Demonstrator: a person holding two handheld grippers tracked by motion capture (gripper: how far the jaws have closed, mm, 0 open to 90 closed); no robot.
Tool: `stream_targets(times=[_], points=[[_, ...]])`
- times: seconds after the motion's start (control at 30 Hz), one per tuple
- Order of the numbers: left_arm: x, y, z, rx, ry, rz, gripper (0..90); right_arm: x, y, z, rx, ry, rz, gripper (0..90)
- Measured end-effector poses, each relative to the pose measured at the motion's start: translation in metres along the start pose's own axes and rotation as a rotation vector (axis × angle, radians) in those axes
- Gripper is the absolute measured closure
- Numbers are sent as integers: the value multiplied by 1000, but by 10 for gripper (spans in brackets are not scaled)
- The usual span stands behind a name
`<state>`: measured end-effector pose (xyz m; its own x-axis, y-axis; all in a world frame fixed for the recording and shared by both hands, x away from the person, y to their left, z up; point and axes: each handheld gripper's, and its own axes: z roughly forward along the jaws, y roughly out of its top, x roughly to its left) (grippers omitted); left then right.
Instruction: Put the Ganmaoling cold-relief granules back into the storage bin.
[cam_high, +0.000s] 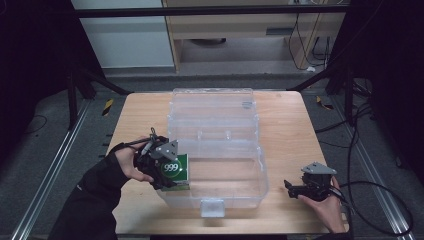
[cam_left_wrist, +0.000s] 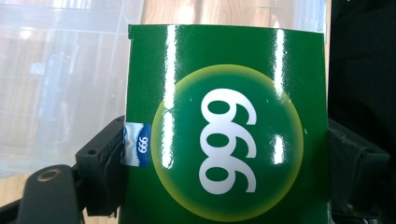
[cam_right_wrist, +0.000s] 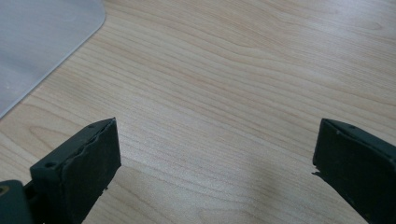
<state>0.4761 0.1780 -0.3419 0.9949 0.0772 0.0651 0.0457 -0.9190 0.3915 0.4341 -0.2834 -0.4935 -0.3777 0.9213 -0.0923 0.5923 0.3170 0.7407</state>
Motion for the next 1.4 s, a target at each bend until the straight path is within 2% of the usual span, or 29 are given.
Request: stream_targets(times=[0.13, 0.17, 0.37, 0.67, 0.83, 0.97, 1.1, 1.4], points=[[1, -1, 4, -1, -8, 8, 148, 0, 0, 0, 1, -1, 1, 13], [2, 0, 6, -15, -11, 20, 148, 0, 0, 0, 1, -1, 1, 13], [0, -1, 7, -18, -7, 18, 148, 0, 0, 1, 6, 2, -3, 13], [-2, -6, 8, -58, -8, 14, 151, 0, 0, 1, 7, 1, -5, 13], [-2, -4, 5, -57, 0, 24, 154, 1, -1, 1, 7, 3, -6, 13], [-2, 0, -1, -94, 0, 25, 154, 1, -1, 1, 7, 6, -4, 13], [0, 3, 3, -78, 5, 30, 154, 1, -1, 2, 7, 6, -8, 13], [4, -1, 17, -48, 2, 23, 153, 1, -1, 2, 13, 7, -13, 13]])
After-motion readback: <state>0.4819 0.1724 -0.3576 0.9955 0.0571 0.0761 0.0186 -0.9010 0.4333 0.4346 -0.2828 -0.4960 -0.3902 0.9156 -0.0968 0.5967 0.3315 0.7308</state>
